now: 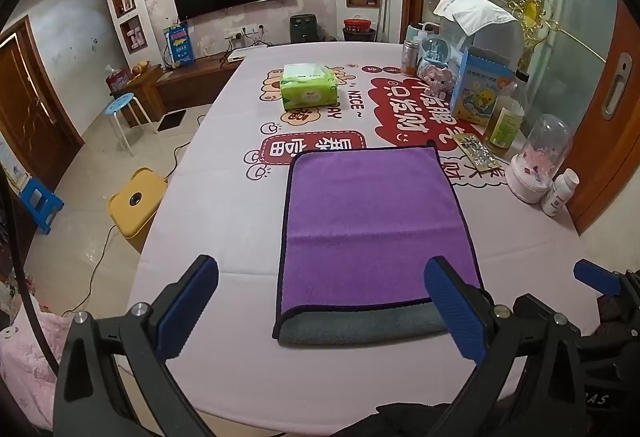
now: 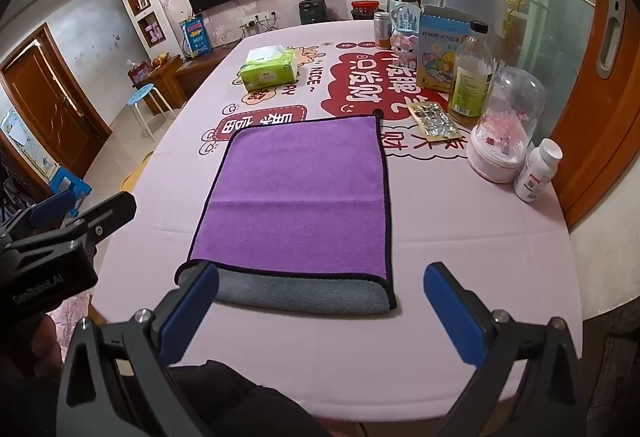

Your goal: Fold towel

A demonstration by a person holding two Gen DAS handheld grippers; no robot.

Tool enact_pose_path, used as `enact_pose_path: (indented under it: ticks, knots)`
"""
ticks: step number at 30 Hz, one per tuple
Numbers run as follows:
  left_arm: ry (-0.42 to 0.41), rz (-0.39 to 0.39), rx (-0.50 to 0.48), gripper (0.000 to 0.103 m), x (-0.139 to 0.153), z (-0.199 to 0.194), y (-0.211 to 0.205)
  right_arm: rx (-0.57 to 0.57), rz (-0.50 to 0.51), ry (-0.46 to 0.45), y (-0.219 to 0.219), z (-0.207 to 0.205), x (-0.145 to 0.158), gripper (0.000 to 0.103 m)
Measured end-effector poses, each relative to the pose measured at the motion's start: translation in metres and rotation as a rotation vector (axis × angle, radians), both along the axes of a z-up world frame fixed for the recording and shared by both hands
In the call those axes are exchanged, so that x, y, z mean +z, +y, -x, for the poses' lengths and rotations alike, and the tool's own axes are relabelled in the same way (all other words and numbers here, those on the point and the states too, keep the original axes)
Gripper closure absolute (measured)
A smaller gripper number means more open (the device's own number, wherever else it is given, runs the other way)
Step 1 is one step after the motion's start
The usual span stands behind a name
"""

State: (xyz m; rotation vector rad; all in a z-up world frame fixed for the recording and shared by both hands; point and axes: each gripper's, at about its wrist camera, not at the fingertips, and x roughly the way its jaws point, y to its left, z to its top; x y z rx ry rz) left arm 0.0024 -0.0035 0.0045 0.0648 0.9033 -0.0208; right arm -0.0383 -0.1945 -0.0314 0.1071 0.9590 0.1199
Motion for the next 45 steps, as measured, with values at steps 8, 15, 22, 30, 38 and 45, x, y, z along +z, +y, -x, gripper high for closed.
enact_pose_path:
  ticks: [8,15,22,30,38,45]
  knots:
    - [0.005,0.009,-0.002,0.0,0.002,-0.002,-0.004,-0.002,0.005,0.006,0.001,-0.001,-0.002,0.001]
    - [0.06,0.011,-0.011,0.001,-0.002,-0.008,-0.003,-0.015,-0.006,-0.002,-0.005,-0.003,-0.006,0.001]
    - [0.107,0.024,-0.018,0.001,-0.016,-0.014,0.005,-0.026,-0.002,-0.008,-0.017,-0.012,-0.013,0.001]
    - [0.172,0.037,-0.05,0.001,-0.031,-0.026,0.015,-0.003,0.012,-0.005,-0.023,-0.014,-0.02,0.001]
    - [0.239,-0.009,-0.082,0.001,-0.052,-0.037,0.019,0.022,0.035,0.03,-0.026,-0.021,-0.035,0.001]
    - [0.286,-0.019,-0.074,0.001,-0.072,-0.045,0.027,0.024,0.055,0.073,-0.03,-0.027,-0.053,0.001]
